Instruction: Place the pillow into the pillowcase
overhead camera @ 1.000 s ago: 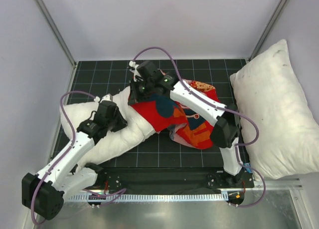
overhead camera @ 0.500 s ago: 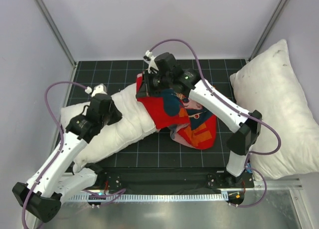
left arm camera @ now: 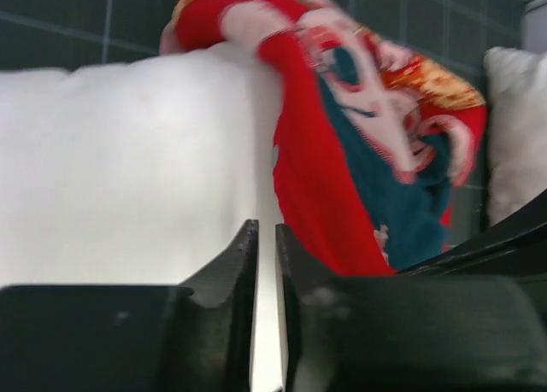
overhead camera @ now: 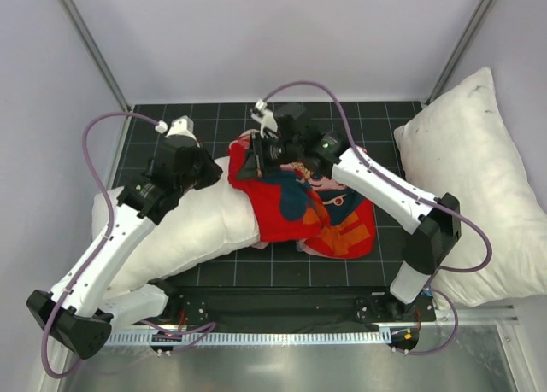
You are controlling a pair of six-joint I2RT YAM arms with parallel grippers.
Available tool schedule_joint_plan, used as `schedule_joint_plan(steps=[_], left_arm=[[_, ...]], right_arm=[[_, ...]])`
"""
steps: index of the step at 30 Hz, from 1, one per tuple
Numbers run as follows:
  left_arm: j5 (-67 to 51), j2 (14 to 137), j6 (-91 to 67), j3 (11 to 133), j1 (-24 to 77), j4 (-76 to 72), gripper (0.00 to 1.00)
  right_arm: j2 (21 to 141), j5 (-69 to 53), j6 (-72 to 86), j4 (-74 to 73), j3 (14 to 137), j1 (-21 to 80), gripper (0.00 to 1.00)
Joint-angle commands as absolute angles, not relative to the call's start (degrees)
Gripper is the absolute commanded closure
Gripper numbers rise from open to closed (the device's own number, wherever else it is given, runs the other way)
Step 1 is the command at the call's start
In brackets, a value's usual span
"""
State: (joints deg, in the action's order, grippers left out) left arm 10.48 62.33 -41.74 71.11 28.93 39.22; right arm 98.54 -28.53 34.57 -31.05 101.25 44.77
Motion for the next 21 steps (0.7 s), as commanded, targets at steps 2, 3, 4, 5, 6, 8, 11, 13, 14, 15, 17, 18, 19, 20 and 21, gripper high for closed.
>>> schedule_joint_plan(steps=[2,3,4,5,6,8,11,13,14,15,17,18,19,20,21], left_arm=[[14.7,58.7,-40.2,66.7,29.1,39.4,0.61],[16.0,58.2,-39.6,67.0,29.0,40.9,0.45],[19.4,58.6,-37.5,68.9,29.1,47.8,0.14],[19.4,58.6,-37.5,68.9,29.1,47.9,0.07],[19.6,59.5,-36.2,69.5,29.0,50.0,0.02],[19.7,60.5,-35.2,70.0,29.0,54.5,0.0],[21.9,59.4,-35.1,66.5,29.0,55.4,0.0],[22.1,57.3,-36.6,64.1,29.0,54.5,0.0],[21.5,56.9,-37.0,62.1,29.0,53.7,0.0],[21.5,56.6,-38.2,60.7,29.0,53.3,0.0],[20.2,57.2,-39.0,56.2,29.0,50.6,0.0],[19.0,57.7,-39.5,54.7,29.0,49.2,0.0],[17.3,59.1,-39.8,53.1,29.1,47.5,0.0],[13.6,59.8,-40.2,49.5,29.0,42.2,0.05],[11.3,60.5,-40.3,48.2,29.0,39.8,0.16]], right_arm=[[93.3,-27.3,35.0,-22.9,89.1,45.3,0.96],[92.4,-26.4,34.1,-23.2,87.5,45.3,0.96],[91.2,-24.8,33.3,-24.2,85.9,45.3,0.96],[91.2,-24.4,33.3,-24.2,85.9,45.3,0.96],[90.7,-24.2,32.9,-24.9,85.5,45.3,0.96],[90.1,-22.9,32.4,-25.4,85.4,45.4,0.96],[89.0,-20.1,31.9,-27.1,85.2,45.3,0.96],[88.3,-18.6,31.6,-27.9,85.3,45.3,0.95],[88.2,-17.2,31.6,-28.2,85.3,45.3,0.96],[88.0,-16.9,31.6,-28.6,85.3,45.3,0.96],[87.6,-16.4,31.6,-28.7,85.3,45.4,0.96],[87.7,-16.2,31.5,-28.7,85.3,45.3,0.96],[87.9,-16.2,31.6,-28.7,85.3,45.3,0.96],[88.2,-16.5,31.6,-28.7,85.3,45.4,0.96],[88.6,-16.8,31.5,-28.7,85.4,45.6,0.96]])
